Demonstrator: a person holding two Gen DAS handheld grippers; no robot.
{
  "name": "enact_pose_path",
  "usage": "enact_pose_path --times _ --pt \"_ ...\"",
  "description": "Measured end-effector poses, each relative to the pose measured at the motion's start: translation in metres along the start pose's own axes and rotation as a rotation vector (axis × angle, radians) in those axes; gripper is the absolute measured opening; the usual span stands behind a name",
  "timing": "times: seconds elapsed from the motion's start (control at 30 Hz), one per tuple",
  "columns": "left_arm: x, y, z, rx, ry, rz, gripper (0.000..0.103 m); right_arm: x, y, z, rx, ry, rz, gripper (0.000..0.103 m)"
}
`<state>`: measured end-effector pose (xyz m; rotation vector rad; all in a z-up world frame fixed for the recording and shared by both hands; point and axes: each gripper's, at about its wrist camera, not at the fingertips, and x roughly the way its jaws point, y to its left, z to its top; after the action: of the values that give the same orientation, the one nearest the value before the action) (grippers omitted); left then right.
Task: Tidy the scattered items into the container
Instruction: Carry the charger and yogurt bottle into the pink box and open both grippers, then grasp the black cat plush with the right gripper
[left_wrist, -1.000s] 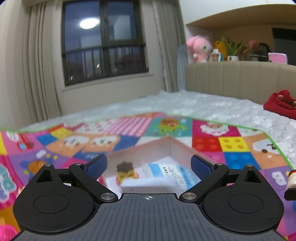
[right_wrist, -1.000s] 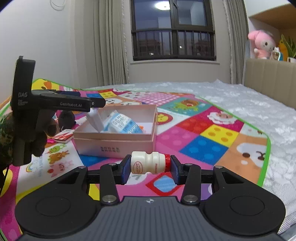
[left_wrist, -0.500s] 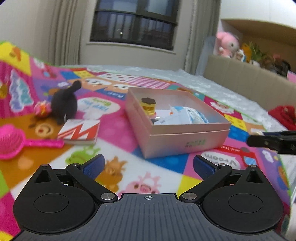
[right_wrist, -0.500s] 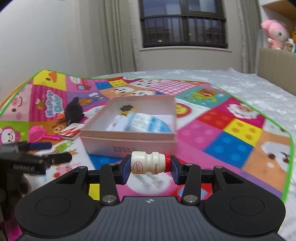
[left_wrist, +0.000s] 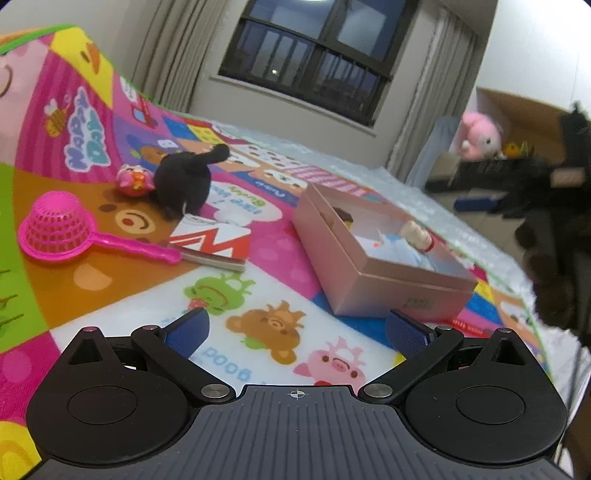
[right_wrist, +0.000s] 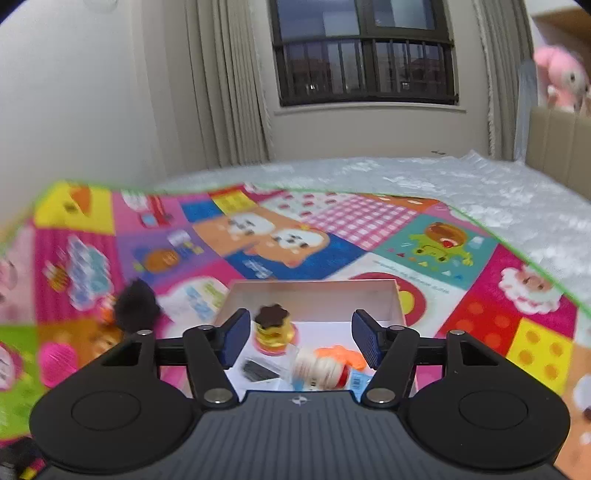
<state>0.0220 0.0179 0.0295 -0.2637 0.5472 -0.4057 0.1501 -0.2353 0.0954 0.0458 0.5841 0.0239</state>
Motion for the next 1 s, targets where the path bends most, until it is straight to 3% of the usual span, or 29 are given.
enact_pose_path --times 0.03,0.13,0.27,0.5,0.57,0.63,0.7,0.83,1.0 --pt "-0.002 0.003 0.000 -0.011 -0.003 -0.006 0.103 0.007 0.005 -0.001 -0.015 0.033 -0.022 0.045" --pt "-0.009 0.013 0.000 -0.039 -0.012 -0.020 0.103 0.029 0.014 -0.012 0.001 0.163 -0.016 0.030" --pt "-0.017 0.021 0.000 -0.060 -0.025 -0.032 0.103 0.051 0.028 -0.025 0.023 0.250 -0.006 0.027" --pt "-0.028 0.029 0.003 -0.093 -0.052 -0.011 0.103 0.061 0.058 -0.009 -0.050 0.211 -0.106 0.027" --pt "-0.030 0.034 0.003 -0.108 -0.063 0.019 0.103 0.052 0.079 0.003 -0.078 0.182 -0.061 0.034" --pt "-0.031 0.039 0.003 -0.123 -0.074 0.060 0.103 0.048 0.103 0.013 -0.100 0.159 0.003 0.069" --pt "-0.032 0.047 0.004 -0.146 -0.082 0.090 0.103 0.051 0.132 0.022 -0.136 0.142 0.072 0.087" --pt "-0.037 0.063 0.005 -0.209 -0.100 0.102 0.103 0.079 0.190 0.028 -0.218 0.163 0.162 0.089" --pt "-0.034 0.073 0.005 -0.209 -0.082 0.104 0.103 0.124 0.238 0.026 -0.313 0.174 0.158 0.089"
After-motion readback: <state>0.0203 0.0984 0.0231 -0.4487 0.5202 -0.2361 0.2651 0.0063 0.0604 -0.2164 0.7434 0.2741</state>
